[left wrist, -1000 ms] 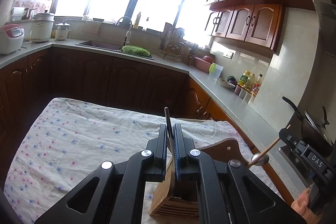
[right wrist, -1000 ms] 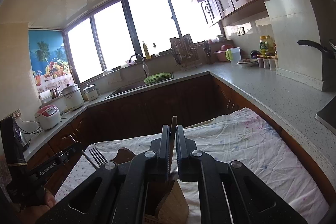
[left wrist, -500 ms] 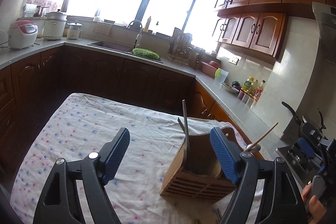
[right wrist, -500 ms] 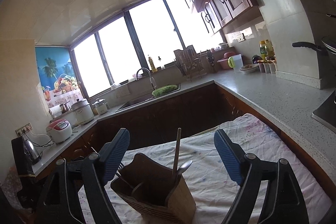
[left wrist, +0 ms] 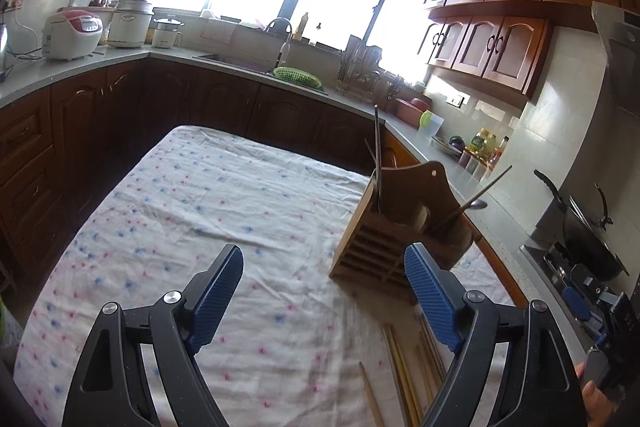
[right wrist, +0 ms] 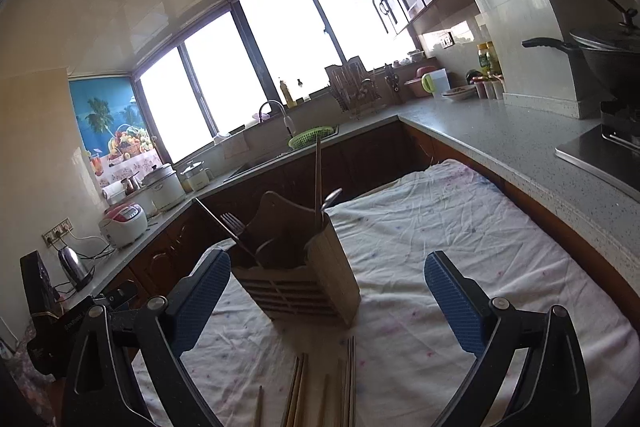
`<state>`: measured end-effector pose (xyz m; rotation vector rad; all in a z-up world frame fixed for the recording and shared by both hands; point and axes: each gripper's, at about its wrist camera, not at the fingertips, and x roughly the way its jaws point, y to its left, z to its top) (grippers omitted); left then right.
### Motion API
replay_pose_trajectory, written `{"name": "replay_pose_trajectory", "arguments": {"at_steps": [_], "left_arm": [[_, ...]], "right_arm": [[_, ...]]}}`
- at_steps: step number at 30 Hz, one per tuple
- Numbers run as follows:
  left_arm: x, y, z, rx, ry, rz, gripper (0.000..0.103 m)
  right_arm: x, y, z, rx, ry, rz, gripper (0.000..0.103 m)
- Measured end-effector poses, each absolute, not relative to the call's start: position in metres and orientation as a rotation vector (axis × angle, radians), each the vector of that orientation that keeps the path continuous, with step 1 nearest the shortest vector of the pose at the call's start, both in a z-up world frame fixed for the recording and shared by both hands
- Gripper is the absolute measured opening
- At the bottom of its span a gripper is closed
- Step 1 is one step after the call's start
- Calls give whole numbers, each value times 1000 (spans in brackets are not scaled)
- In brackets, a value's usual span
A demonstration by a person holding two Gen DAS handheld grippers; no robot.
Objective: Organize utensils
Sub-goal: 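Open both grippers inside the holder and pull them back, then grasp more chopsticks with the right gripper while the left grasps a wooden chopstick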
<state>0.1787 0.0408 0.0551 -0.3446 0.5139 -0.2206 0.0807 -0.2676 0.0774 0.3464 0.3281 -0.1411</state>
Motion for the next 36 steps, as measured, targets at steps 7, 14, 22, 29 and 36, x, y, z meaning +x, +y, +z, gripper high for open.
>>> {"name": "replay_pose_trajectory", "arguments": {"at_steps": [7,14,22,29,36], "left_arm": [[160,27,44,-323,616,-237,83],[159,15,42,-296,677,-253,83],[168,2,32,-277,713,-266,83],[184,-21,17,-238,797,-313,75],[208,-50,-2,-183,916,-357,42]], "right_arm": [[57,-266,49,360,407,-151,98],[55,-260,26,339,491,-153,91],[63,-260,14,345,539,-146,83],[82,-259,2,334,619,-141,55],[112,-257,-19,318,731,-123,35]]}}
